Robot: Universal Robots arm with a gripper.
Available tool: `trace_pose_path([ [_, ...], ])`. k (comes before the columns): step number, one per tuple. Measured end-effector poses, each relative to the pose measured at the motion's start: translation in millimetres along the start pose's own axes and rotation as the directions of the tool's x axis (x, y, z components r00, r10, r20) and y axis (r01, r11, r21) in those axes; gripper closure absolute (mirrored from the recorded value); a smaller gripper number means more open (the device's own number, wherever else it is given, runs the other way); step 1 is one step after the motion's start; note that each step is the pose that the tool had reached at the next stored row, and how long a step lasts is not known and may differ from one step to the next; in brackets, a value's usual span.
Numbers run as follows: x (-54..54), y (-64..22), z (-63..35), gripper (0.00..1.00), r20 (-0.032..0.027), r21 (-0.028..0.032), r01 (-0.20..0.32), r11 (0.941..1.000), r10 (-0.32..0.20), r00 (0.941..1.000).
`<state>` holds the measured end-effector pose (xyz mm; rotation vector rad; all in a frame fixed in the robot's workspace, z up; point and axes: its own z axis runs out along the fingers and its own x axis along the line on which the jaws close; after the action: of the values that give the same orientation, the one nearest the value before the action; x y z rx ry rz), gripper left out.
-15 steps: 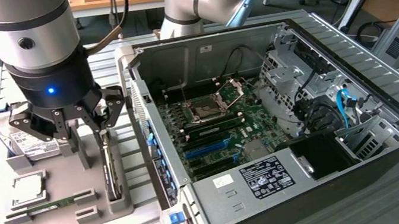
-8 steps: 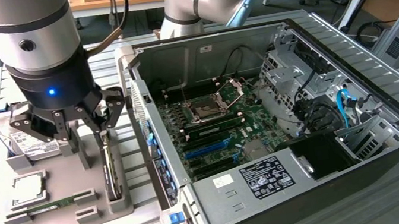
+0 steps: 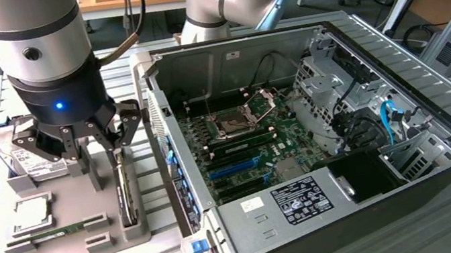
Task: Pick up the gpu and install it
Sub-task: 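Pick up the gpu and move the gpu toward the slot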
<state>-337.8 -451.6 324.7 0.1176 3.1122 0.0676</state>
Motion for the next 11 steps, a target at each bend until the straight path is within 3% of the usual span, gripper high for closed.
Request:
trace_pose_path([
  [11,0.1,-0.3,4.2,0.58,0.0001,0.0,0.0,1.0,0.0,1.0],
])
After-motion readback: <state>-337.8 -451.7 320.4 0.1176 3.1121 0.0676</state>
